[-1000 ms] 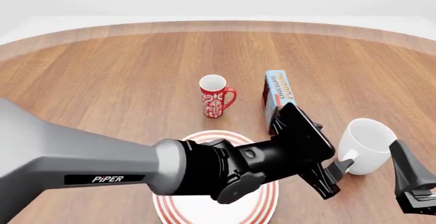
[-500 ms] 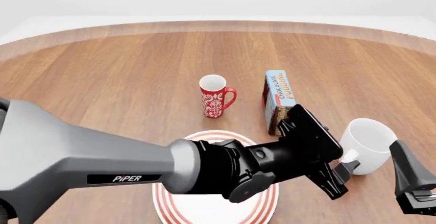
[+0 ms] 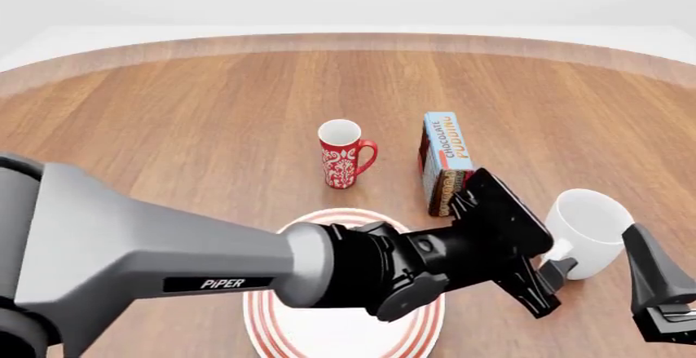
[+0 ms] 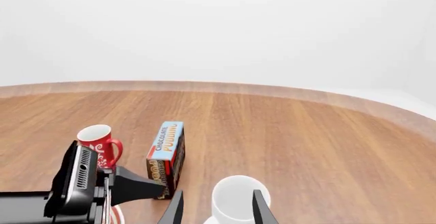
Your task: Pick up the white mug and put it on the plate, and put the chocolate pudding to the right of the plate.
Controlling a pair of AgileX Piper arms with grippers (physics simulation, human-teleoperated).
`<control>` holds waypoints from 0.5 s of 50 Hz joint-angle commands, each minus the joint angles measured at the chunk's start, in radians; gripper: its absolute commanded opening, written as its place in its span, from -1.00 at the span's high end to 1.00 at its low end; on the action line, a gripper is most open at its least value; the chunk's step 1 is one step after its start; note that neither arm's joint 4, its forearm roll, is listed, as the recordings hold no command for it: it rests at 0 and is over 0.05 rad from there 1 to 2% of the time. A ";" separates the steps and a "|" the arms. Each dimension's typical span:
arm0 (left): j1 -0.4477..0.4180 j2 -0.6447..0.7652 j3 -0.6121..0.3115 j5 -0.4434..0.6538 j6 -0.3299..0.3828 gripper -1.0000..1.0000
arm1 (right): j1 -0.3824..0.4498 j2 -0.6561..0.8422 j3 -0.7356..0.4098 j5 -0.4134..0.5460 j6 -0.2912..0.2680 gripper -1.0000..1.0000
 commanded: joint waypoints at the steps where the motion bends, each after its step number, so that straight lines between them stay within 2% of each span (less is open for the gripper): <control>1: -0.001 0.018 -0.025 0.017 -0.007 -1.00 | 0.000 0.000 0.001 0.000 0.001 -1.00; 25: 0.005 0.081 -0.102 0.065 -0.015 -1.00 | -0.001 0.000 0.001 0.000 0.004 -1.00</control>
